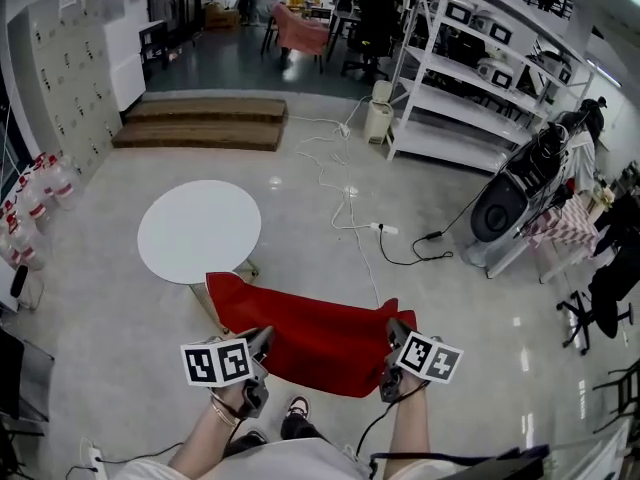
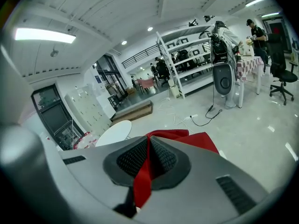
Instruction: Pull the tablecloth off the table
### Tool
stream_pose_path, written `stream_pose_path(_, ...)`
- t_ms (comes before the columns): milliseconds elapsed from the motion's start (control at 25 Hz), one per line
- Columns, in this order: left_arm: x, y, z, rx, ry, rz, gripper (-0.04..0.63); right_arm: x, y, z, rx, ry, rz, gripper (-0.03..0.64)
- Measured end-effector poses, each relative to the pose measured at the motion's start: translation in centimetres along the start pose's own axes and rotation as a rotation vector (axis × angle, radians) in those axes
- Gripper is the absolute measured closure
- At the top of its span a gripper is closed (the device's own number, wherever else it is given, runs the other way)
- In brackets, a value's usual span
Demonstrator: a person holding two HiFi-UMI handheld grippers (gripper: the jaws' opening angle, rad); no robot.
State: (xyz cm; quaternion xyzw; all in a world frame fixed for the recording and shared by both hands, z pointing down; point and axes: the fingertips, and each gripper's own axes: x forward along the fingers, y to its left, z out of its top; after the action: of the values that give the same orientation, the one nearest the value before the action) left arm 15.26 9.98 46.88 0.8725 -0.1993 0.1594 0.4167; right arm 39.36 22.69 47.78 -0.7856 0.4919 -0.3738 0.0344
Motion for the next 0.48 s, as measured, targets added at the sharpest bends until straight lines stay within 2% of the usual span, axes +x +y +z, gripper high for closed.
stream_pose_path(200,-4.5,2.6,-1.2,-0.036,-0.047,0.018,0.569,-2.2,3.1,-2.9,-0.02,-0.008,0.006,0.578)
stream_pose_path(480,-8.0,5.3,-2.1,-0.09,-0.077,0.072,0.569,-3.3,6.9,-6.9,-0.062,0.039,0.036,0.578)
